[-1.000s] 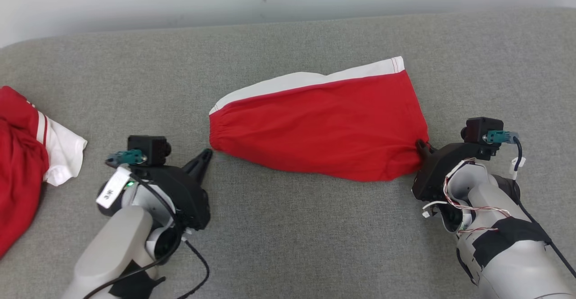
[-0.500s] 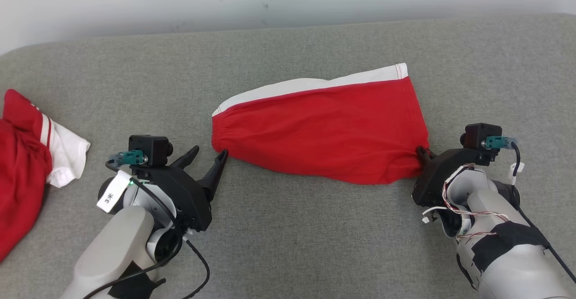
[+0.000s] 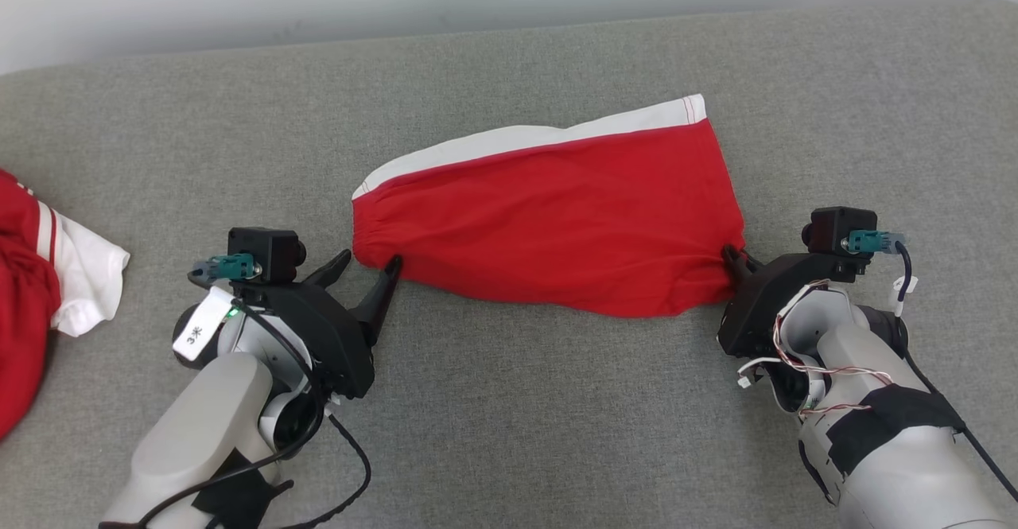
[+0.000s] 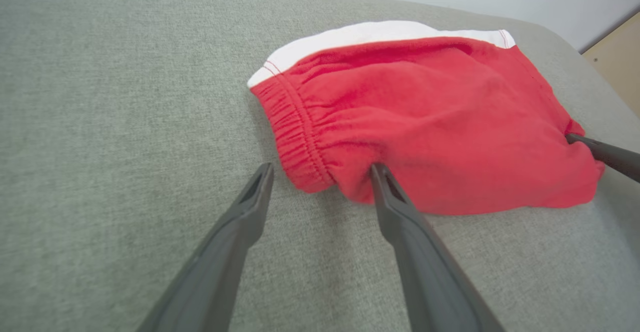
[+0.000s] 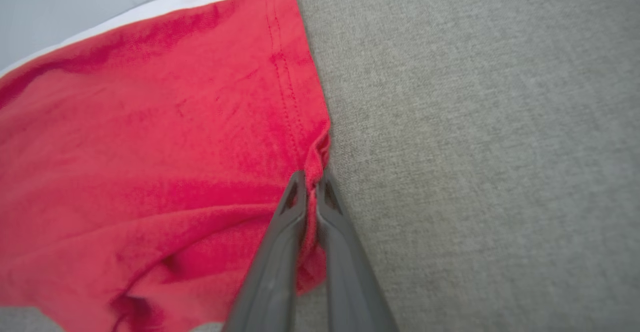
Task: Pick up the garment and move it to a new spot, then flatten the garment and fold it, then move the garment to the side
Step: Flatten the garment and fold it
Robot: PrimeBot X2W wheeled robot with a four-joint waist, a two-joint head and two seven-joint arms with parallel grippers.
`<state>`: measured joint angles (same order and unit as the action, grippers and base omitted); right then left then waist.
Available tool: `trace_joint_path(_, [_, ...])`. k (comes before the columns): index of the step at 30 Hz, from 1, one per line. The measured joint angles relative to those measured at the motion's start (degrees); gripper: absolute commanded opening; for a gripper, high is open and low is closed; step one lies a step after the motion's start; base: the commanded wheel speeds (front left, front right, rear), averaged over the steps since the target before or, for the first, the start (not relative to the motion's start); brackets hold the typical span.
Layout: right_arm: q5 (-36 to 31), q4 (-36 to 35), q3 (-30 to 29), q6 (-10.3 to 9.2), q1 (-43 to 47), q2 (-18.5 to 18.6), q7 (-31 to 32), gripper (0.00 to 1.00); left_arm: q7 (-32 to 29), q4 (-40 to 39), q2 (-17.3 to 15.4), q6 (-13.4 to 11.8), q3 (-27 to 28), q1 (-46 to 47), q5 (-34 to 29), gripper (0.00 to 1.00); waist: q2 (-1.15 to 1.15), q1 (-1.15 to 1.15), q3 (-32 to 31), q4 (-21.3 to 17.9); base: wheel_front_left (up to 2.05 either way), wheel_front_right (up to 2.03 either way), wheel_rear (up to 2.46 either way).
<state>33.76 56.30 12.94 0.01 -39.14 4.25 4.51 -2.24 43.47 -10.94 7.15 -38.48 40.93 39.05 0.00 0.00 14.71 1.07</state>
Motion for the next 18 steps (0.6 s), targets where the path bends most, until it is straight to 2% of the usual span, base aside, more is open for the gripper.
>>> trace_joint_path(5, [0.01,0.01,-0.04,0.00,-0.08,-0.09,-0.34,0.00,-0.01,0.53,0.09,0.00,-0.87,0.57,0.00,1.00,0.00,0.00,0.39,-0.09,0.00,0.00,0.00])
trace_joint_path(7, [0.02,0.01,-0.09,0.00,-0.09,-0.09,-0.49,0.00,0.00,0.59,0.14,0.00,-1.19,0.60,0.04,0.82,0.00,0.00,0.54,-0.09,0.00,0.00,0.00])
trace_joint_path(8, [0.02,0.01,-0.11,0.01,-0.12,-0.09,-0.49,0.00,0.00,0.66,0.20,0.00,-1.31,0.64,0.08,0.46,0.00,0.00,0.60,-0.08,0.00,0.00,0.00])
trace_joint_path(9, [0.03,0.01,-0.14,0.01,-0.15,-0.09,-0.51,0.00,0.00,0.67,0.21,0.00,-1.49,0.68,0.16,0.29,0.00,0.00,0.65,-0.07,0.00,0.00,0.00])
trace_joint_path(10, [0.04,0.02,-0.19,0.01,-0.18,-0.09,-0.51,0.00,0.01,0.68,0.22,0.00,-1.65,0.75,0.33,0.00,0.00,0.00,0.71,-0.06,0.00,0.00,0.00])
trace_joint_path(18, [0.56,0.15,-0.69,0.45,-0.23,0.08,-1.02,0.00,0.33,0.88,0.20,0.00,-3.39,1.56,1.04,0.00,0.00,0.00,0.74,0.17,0.00,0.00,0.00])
